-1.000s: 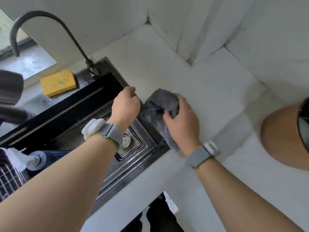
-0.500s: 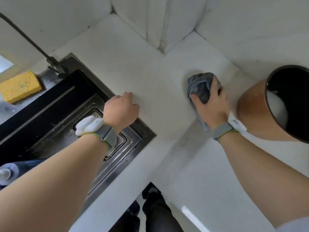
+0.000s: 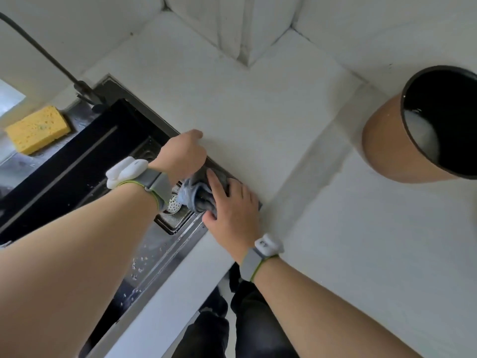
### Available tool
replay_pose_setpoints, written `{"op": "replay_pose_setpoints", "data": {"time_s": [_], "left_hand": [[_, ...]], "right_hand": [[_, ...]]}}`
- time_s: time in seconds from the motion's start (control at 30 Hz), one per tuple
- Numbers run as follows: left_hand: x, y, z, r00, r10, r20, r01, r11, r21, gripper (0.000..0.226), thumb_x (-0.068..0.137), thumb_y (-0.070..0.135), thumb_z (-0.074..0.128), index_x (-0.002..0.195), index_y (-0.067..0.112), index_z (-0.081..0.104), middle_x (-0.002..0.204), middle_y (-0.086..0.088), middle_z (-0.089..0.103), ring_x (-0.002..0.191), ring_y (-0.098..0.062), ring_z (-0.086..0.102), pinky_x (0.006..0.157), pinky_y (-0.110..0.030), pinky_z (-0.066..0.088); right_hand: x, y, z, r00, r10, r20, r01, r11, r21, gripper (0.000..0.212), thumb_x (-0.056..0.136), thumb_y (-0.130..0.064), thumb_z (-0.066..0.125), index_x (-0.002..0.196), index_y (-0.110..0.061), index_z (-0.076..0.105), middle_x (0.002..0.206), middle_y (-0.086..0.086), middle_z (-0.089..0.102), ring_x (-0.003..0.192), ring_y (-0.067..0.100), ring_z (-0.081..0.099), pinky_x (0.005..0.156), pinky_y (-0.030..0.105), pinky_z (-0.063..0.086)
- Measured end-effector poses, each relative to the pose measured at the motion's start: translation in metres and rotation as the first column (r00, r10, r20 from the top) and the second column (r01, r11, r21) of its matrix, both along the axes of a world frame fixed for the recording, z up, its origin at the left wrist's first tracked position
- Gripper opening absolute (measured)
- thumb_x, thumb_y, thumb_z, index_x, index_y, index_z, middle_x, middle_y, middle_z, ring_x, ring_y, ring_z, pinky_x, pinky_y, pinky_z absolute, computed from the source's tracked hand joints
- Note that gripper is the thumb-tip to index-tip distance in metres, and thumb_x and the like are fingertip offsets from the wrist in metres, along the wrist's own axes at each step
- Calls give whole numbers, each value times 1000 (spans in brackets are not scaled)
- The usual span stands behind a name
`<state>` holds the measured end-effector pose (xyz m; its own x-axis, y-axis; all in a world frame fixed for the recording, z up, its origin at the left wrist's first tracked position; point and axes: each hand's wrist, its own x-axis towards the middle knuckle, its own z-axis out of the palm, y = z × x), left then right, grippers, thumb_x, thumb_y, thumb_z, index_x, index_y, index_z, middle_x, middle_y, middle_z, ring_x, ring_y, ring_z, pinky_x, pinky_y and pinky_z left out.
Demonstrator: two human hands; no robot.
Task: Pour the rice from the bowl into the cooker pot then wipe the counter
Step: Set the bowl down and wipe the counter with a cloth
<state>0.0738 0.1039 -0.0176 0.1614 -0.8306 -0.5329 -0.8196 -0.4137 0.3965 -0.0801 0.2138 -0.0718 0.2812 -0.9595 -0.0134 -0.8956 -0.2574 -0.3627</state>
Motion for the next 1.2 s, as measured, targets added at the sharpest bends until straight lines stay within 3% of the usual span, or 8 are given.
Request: {"op": "replay_pose_setpoints", "data": {"time_s": [0.2,0.43,0.57,0.67,0.8,1.0,1.1,1.2], "left_hand": [[-50,45,0,969,-240,59,247,943,-221,54,97,8,43,150,16,50,149,-11,58,137,-35,50,108,-48,47],[-92,85,-13,873,-448,194,478,864,-160,45,86,8,46,130,10,56,138,-7,61,121,-37,55,102,-43,42],[-95,91,-15,852,-481,205,508,854,-108,59,86,6,45,144,9,45,157,-10,43,135,-39,45,112,-47,38],[-93,92,-15,849,-486,205,514,851,-111,60,83,2,45,142,7,46,155,-10,45,135,-39,44,110,-45,39],[-90,91,-15,863,-478,162,497,862,-103,63,82,0,43,145,8,44,158,-8,42,140,-38,40,112,-46,38],[-78,97,-12,924,-373,83,382,914,-139,63,85,-2,44,147,11,47,141,-14,60,133,-40,48,103,-47,44],[-58,100,-11,962,-250,104,263,955,-135,57,87,5,46,143,16,52,124,-16,68,117,-43,59,96,-52,53],[-39,105,-13,975,-203,90,213,970,-120,59,90,4,44,147,18,49,133,-18,64,119,-42,58,98,-55,53]], "right_hand": [[-129,-1,4,888,-460,9,460,888,-9,87,82,-31,75,161,-22,40,130,21,58,112,46,58,88,55,49],[-304,57,-5,588,-809,-25,809,587,25,90,95,-40,69,167,-21,19,149,30,45,127,53,48,104,63,41],[-312,119,-15,381,-924,8,924,381,-27,93,92,-52,55,168,-15,17,150,32,44,127,54,47,102,63,42],[-268,133,-21,320,-947,18,946,318,-63,93,91,-52,53,167,-10,18,149,32,45,124,54,50,100,62,43],[-183,124,-23,369,-929,37,928,366,-64,101,83,-50,69,164,-5,29,144,29,52,124,51,55,103,57,43],[-49,89,-12,651,-757,61,756,653,41,103,76,-47,70,165,-16,30,143,20,52,124,41,51,104,54,42],[-24,69,-4,759,-630,161,620,776,115,94,80,-34,71,164,-25,32,145,14,52,130,38,51,112,53,40],[-48,56,5,779,-575,249,567,816,110,83,88,-32,70,163,-24,35,143,17,54,129,41,53,108,57,43]]}}
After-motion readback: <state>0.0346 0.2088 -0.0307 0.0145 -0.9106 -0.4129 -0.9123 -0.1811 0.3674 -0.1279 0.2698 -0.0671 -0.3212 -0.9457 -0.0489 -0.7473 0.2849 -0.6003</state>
